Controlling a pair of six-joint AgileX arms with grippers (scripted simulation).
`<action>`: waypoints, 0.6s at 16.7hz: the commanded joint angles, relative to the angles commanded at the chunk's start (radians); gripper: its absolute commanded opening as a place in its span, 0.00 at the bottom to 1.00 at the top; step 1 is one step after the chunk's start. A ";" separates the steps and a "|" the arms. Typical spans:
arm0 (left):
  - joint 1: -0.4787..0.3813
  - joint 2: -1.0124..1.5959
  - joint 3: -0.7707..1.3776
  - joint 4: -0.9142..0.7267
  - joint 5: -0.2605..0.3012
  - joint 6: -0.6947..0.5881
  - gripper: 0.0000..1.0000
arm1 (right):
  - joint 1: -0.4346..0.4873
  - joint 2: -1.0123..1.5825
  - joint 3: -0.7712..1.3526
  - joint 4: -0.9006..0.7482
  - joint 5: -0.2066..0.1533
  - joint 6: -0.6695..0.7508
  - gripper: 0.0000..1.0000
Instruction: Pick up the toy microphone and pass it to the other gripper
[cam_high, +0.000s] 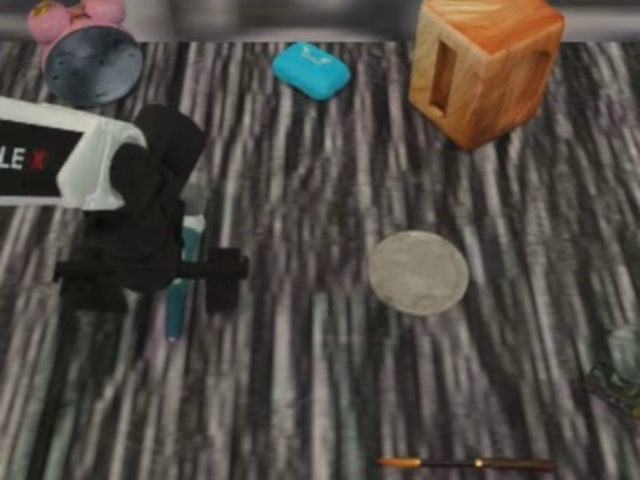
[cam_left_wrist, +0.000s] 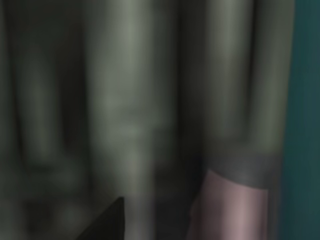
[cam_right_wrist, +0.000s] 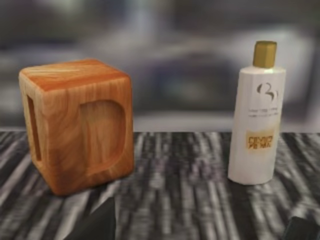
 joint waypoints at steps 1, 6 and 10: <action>0.000 0.000 0.000 0.000 0.000 0.000 0.32 | 0.000 0.000 0.000 0.000 0.000 0.000 1.00; 0.000 0.000 0.000 0.000 0.000 0.000 0.00 | 0.000 0.000 0.000 0.000 0.000 0.000 1.00; 0.000 0.000 0.000 0.000 0.000 0.000 0.00 | 0.000 0.000 0.000 0.000 0.000 0.000 1.00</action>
